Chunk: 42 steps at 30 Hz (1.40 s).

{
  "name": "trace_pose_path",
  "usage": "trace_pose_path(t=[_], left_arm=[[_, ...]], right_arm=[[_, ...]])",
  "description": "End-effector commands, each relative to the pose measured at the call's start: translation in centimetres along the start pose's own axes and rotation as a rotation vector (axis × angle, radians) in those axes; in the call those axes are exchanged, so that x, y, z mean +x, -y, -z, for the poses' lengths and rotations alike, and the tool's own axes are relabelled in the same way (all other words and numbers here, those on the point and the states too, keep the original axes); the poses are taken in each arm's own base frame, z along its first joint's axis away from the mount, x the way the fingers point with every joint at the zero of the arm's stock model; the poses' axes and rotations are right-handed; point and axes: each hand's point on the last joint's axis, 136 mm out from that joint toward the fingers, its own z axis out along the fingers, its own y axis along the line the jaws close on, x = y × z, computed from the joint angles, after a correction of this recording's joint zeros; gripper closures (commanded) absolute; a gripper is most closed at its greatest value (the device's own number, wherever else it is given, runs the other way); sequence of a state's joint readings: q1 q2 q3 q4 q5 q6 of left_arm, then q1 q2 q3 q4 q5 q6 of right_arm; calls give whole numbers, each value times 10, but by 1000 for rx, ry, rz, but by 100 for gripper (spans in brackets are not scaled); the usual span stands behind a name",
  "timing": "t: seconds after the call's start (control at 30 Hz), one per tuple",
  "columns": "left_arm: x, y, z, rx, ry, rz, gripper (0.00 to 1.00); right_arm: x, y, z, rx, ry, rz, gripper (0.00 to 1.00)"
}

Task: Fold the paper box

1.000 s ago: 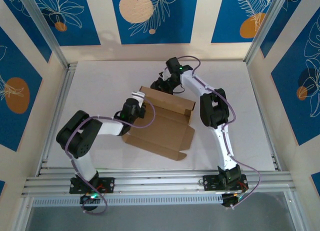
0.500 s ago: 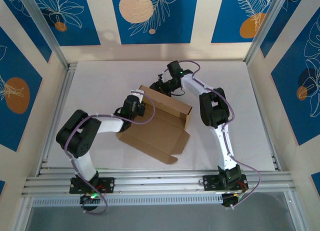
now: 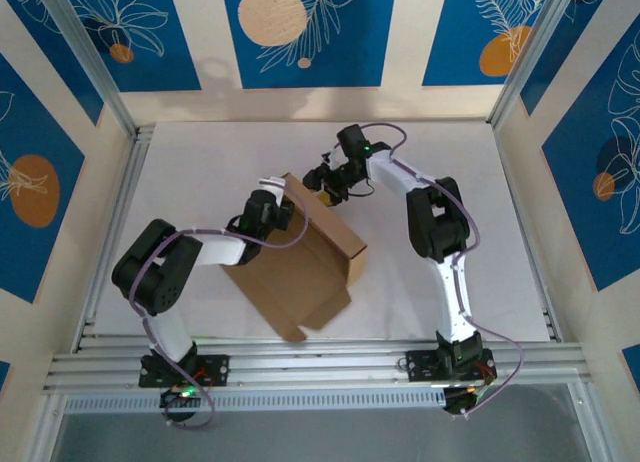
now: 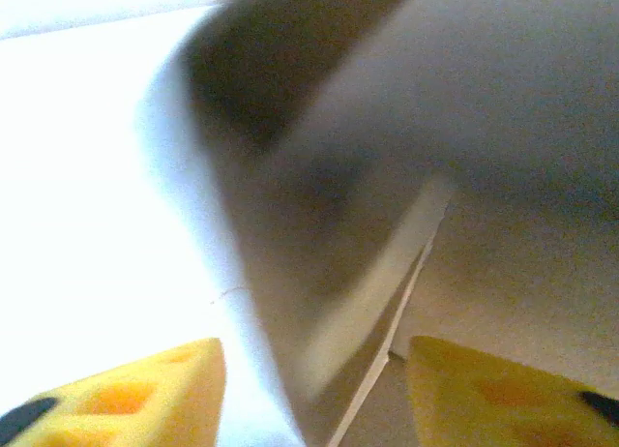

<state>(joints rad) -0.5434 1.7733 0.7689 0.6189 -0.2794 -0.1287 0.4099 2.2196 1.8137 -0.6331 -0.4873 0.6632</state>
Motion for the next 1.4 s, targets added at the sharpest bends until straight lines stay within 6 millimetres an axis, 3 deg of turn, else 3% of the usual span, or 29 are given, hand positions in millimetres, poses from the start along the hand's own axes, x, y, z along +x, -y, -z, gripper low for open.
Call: trace_pose_path(t=[0.0, 0.13, 0.3, 0.4, 0.57, 0.7, 0.97, 1.17, 1.23, 1.37], left_arm=[[-12, -4, 12, 26, 65, 42, 39], [-19, -2, 23, 68, 99, 74, 32], [-18, -12, 35, 61, 113, 130, 27], [-21, -16, 45, 57, 122, 162, 26], [-24, -53, 70, -123, 92, 285, 28], [-13, -83, 95, -273, 1, 405, 28], [-31, -66, 132, -112, -47, 466, 25], [-20, -61, 150, -72, -89, 539, 26], [-18, -62, 155, -75, -94, 542, 26], [-24, -67, 169, -80, -80, 547, 25]], right_arm=[[-11, -13, 62, 101, 172, 60, 43], [-13, -26, 95, 145, 260, 118, 41], [-4, -41, 109, 193, 302, 180, 42], [5, -54, 111, 157, 303, 208, 50], [41, -98, 96, 25, 193, 303, 61], [63, -109, 64, 5, 79, 346, 68], [54, -90, 26, 37, 35, 298, 72], [50, -65, 10, 69, 7, 244, 76], [51, -71, 14, 46, 7, 256, 76], [62, -105, 36, -79, 2, 315, 73]])
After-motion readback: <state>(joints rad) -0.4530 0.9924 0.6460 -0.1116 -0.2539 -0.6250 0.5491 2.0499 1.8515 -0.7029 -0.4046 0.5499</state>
